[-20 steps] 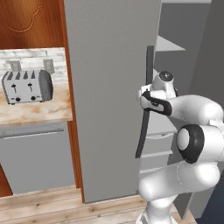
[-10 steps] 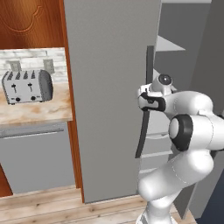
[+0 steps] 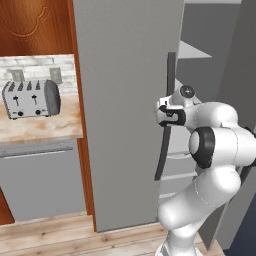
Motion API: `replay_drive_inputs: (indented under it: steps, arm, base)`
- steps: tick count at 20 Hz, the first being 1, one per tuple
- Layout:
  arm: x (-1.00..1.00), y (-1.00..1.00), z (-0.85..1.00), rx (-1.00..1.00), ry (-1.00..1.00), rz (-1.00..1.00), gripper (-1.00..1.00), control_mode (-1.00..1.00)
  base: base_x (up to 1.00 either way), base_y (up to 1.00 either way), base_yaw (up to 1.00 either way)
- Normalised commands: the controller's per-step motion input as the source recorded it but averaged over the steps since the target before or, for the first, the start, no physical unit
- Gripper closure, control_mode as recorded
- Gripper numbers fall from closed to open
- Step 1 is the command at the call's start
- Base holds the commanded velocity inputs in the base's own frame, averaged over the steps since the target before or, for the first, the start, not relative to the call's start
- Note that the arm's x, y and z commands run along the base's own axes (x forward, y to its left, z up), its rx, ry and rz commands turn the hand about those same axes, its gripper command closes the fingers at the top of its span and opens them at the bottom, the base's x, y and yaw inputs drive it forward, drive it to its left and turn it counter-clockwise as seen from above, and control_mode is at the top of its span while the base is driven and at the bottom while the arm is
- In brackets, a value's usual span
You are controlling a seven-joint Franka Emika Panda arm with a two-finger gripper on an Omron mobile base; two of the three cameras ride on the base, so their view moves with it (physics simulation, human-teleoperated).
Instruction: Place one of the steaks on the plate and the other in the bowl. Then place the bowl in the fridge.
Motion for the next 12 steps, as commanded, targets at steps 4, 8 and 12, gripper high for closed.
replay_drive_inputs:
  steps: [4,8,12]
  arm:
    - [0.2,0.0,0.0,0.0,0.0,0.0,-1.0,-1.0]
    - [0.2,0.0,0.0,0.0,0.0,0.0,1.0,-1.0]
    - [0.02,0.0,0.0,0.0,0.0,0.0,1.0,-1.0]
  base:
    - [0.0,0.0,0.0]
    - [0.0,0.0,0.0]
    - [0.0,0.0,0.0]
